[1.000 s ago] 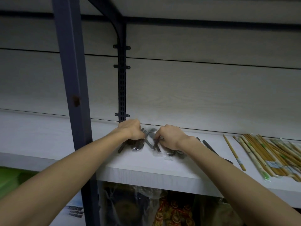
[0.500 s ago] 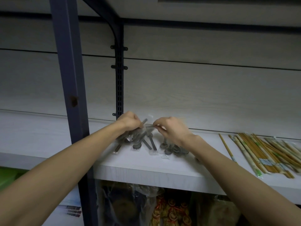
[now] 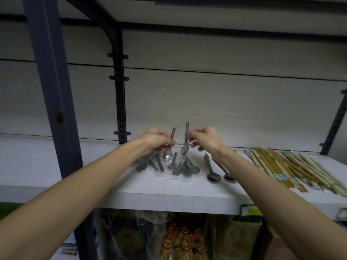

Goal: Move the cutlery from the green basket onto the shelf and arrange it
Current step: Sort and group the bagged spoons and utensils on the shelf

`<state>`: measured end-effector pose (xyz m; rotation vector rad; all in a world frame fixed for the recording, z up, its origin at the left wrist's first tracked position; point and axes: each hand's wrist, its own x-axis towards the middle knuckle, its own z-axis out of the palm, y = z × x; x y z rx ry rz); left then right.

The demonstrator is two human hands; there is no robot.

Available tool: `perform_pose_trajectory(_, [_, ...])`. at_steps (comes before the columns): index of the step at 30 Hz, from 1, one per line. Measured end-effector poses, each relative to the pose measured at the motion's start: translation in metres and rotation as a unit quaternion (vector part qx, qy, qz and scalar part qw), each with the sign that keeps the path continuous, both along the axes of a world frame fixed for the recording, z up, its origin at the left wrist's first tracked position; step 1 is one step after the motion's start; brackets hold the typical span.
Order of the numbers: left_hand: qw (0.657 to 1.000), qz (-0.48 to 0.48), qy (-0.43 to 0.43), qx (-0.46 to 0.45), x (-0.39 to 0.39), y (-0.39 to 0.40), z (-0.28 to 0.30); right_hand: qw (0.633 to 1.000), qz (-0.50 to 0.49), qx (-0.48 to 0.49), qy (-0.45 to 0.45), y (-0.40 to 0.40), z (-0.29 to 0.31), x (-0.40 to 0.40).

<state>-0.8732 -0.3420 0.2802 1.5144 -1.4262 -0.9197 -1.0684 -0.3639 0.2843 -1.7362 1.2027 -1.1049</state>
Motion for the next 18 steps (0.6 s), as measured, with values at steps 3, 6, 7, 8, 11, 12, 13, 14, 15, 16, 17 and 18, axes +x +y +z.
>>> perform_pose_trajectory(3, [0.999, -0.016, -0.020, 0.019, -0.008, -0.008, -0.007, 0.993, 0.006, 0.065, 0.093, -0.001, -0.010, -0.013])
perform_pose_trajectory(6, [0.996, -0.009, -0.089, 0.024, -0.011, -0.014, -0.019, 0.978, -0.028, 0.048, 0.203, -0.008, -0.027, -0.018])
perform_pose_trajectory(7, [0.990, 0.009, -0.138, 0.004, -0.009, -0.015, -0.022, 0.971, -0.050, 0.019, 0.232, -0.012, -0.031, -0.018])
perform_pose_trajectory(8, [0.977, 0.035, -0.208, -0.027, -0.004, -0.015, -0.023, 0.965, -0.071, -0.010, 0.252, -0.015, -0.033, -0.017])
perform_pose_trajectory(11, [0.917, 0.099, -0.379, -0.079, 0.014, -0.007, -0.015, 0.968, -0.069, -0.051, 0.236, -0.018, -0.033, -0.005])
perform_pose_trajectory(12, [0.910, 0.094, -0.400, -0.060, 0.021, -0.005, -0.013, 0.968, -0.060, -0.069, 0.232, -0.018, -0.033, 0.001])
perform_pose_trajectory(13, [0.907, 0.083, -0.411, -0.029, 0.029, -0.004, -0.012, 0.966, -0.052, -0.092, 0.238, -0.018, -0.032, 0.008])
perform_pose_trajectory(14, [0.906, 0.075, -0.417, 0.002, 0.038, -0.003, -0.013, 0.961, -0.040, -0.112, 0.249, -0.016, -0.032, 0.015])
perform_pose_trajectory(15, [0.905, 0.072, -0.418, 0.026, 0.047, -0.002, -0.016, 0.958, -0.022, -0.124, 0.259, -0.015, -0.031, 0.024])
perform_pose_trajectory(16, [0.906, 0.072, -0.416, 0.039, 0.055, -0.002, -0.019, 0.954, -0.001, -0.128, 0.270, -0.013, -0.031, 0.033])
perform_pose_trajectory(17, [0.908, 0.073, -0.410, 0.046, 0.063, -0.001, -0.023, 0.951, 0.021, -0.128, 0.281, -0.011, -0.031, 0.042])
perform_pose_trajectory(18, [0.911, 0.072, -0.403, 0.049, 0.070, -0.002, -0.027, 0.946, 0.038, -0.127, 0.294, -0.009, -0.033, 0.052])
